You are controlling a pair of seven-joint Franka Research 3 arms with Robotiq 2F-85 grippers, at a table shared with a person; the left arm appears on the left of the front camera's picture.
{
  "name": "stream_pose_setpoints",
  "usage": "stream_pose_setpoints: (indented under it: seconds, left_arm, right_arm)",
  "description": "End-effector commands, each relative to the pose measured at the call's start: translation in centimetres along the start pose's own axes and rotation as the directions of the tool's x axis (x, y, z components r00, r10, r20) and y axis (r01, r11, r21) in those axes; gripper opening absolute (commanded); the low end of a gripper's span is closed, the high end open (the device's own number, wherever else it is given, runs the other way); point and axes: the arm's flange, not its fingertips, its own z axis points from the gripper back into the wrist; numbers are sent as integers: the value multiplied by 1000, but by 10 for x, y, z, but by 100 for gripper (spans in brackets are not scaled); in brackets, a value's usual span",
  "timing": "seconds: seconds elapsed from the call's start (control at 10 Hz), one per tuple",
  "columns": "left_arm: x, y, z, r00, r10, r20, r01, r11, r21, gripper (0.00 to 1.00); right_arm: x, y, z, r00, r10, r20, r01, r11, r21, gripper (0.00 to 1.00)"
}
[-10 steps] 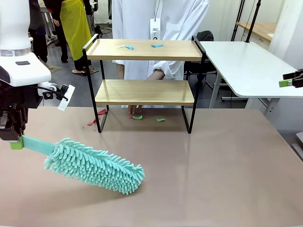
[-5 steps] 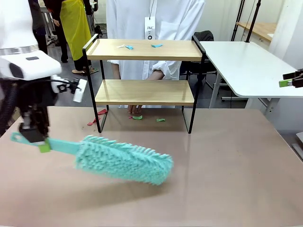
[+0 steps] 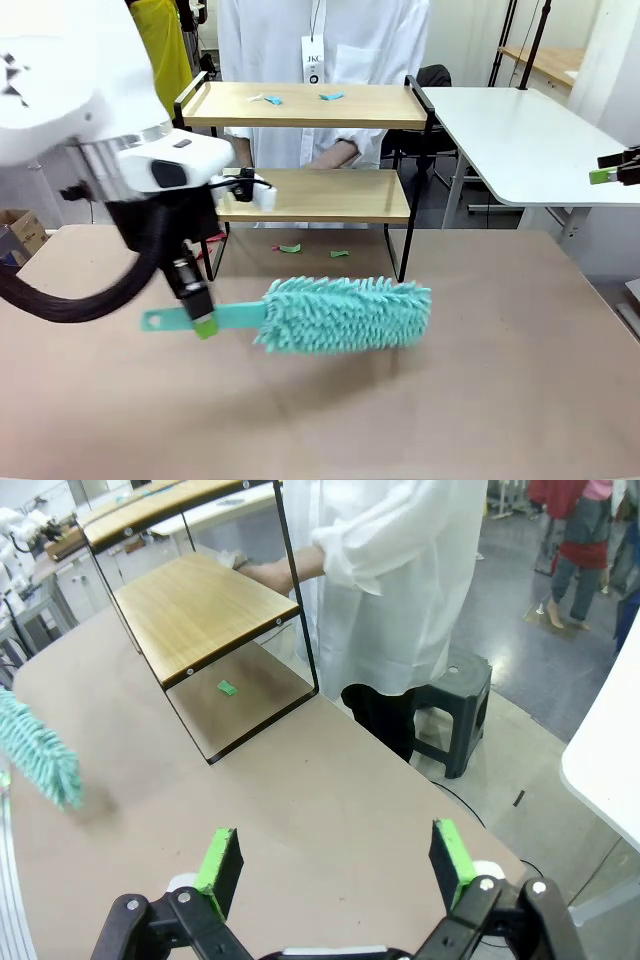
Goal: Clean the shelf.
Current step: Clean the specific section of the Shelf indicated by the human with the Duster.
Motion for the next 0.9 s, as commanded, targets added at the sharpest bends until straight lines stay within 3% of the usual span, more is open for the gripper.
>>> stream_pose_setpoints:
  seconds: [0.0,0.2,0.4,0.6,0.7,0.8]
  left_arm:
    - [20,-12,-27,981,179,79,-185,980,73,13]
    - [43,-18,-45,931,336,144,-355,923,145,13]
    - [60,-18,-52,929,349,126,-362,926,107,13]
    - [42,-21,-47,940,306,149,-322,941,104,13]
    - [51,-20,-58,932,334,138,-349,932,98,13]
    - [60,-26,-60,894,411,179,-430,898,89,13]
  right_arm:
    - [2,1,0,1000,5,2,-5,1000,1,100]
    - [2,1,0,1000,5,2,-5,1000,1,100]
    - [2,1,0,1000,5,2,-5,1000,1,100]
    - [2,1,0,1000,5,2,-5,1000,1,100]
    - [2,1,0,1000,5,2,-5,1000,1,100]
    - [2,1,0,1000,5,2,-5,1000,1,100]
